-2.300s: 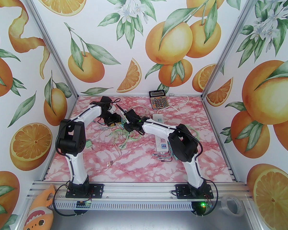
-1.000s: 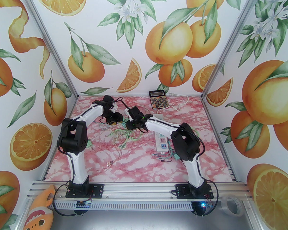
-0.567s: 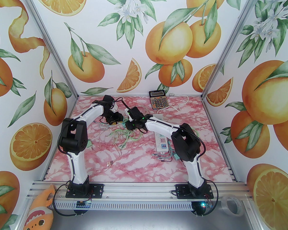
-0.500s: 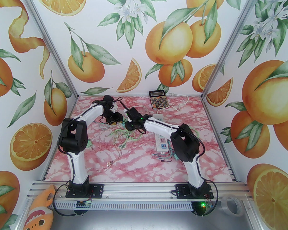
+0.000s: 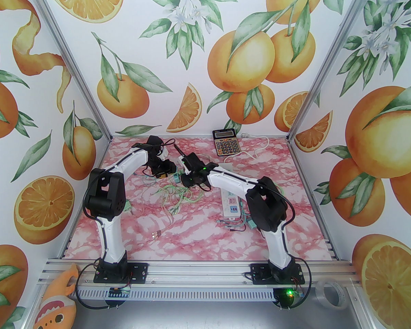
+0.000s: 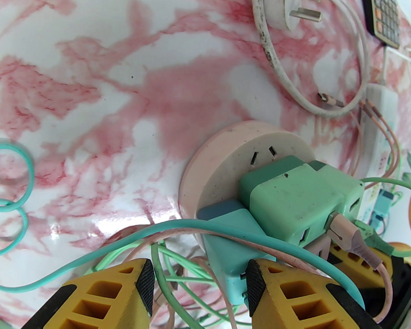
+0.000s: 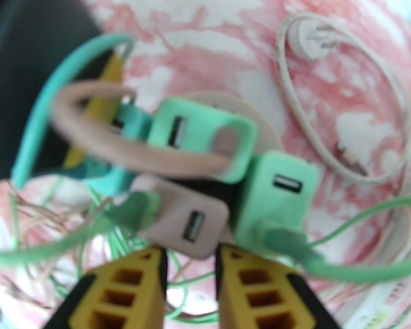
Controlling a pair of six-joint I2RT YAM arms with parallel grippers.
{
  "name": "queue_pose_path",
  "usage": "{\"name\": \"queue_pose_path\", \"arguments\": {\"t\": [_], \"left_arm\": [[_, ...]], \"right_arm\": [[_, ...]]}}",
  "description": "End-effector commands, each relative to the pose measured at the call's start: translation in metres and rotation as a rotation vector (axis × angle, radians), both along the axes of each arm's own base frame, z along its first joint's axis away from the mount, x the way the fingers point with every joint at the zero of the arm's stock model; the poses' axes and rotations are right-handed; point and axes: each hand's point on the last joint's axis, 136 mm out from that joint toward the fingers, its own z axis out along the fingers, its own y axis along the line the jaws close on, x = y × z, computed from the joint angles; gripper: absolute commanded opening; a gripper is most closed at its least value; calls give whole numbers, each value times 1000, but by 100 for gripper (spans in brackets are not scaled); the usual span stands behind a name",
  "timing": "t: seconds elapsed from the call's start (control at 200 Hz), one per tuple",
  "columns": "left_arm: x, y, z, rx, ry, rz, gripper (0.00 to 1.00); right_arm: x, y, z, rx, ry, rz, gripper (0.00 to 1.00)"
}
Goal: Pull the plug off the socket
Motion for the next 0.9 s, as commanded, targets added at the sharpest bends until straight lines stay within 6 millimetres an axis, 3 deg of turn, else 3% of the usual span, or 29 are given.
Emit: {"name": "queue_pose_path", "arguments": {"t": [0.0, 0.245, 0.646, 0.676, 0.891], "left_arm": [[-30, 8, -53, 117, 154, -23, 49], [-29, 4, -45, 97, 141, -17, 49], [-33, 2, -47, 81, 146, -10, 49], [-33, 2, -47, 80, 143, -10, 49], [-30, 2, -48, 83, 147, -10, 49]], "right_arm": [[20, 13, 49, 173, -84, -31, 30], [19, 10, 52, 215, -47, -115, 53], [25, 2, 13, 33, -41, -179, 54], [30, 7, 21, 39, -60, -180, 54], [27, 15, 7, -75, -77, -160, 54]]}}
